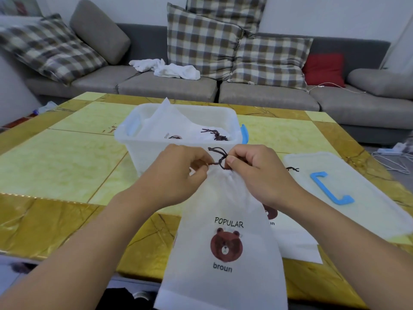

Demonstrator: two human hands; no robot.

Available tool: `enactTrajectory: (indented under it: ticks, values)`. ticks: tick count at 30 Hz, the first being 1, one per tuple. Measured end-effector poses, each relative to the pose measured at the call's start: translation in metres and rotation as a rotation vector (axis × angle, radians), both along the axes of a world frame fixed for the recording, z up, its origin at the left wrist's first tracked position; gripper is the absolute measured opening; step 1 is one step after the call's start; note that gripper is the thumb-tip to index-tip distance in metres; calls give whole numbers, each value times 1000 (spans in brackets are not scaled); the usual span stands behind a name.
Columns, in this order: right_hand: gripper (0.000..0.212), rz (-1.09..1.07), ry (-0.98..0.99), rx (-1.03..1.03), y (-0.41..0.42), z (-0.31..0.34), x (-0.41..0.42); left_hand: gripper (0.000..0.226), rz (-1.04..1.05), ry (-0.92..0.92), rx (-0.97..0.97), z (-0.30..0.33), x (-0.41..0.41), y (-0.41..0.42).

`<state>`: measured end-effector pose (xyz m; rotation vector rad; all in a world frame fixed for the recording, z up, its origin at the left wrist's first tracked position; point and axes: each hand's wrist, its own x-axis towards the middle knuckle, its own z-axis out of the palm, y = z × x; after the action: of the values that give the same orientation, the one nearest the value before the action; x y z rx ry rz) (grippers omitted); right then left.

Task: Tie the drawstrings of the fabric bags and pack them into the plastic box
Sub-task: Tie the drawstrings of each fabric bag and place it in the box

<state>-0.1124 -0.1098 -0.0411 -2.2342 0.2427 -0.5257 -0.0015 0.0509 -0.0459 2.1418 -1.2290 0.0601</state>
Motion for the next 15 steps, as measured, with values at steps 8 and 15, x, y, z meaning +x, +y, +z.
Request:
enactTrajectory:
  ticks: [8, 15]
  values:
    - [26, 7, -33, -5, 1, -2, 2, 15, 382, -8, -505, 4, -34, -14]
    - [28, 24, -62, 23, 3, -5, 3, 12, 254, -200, -440, -6, -44, -30]
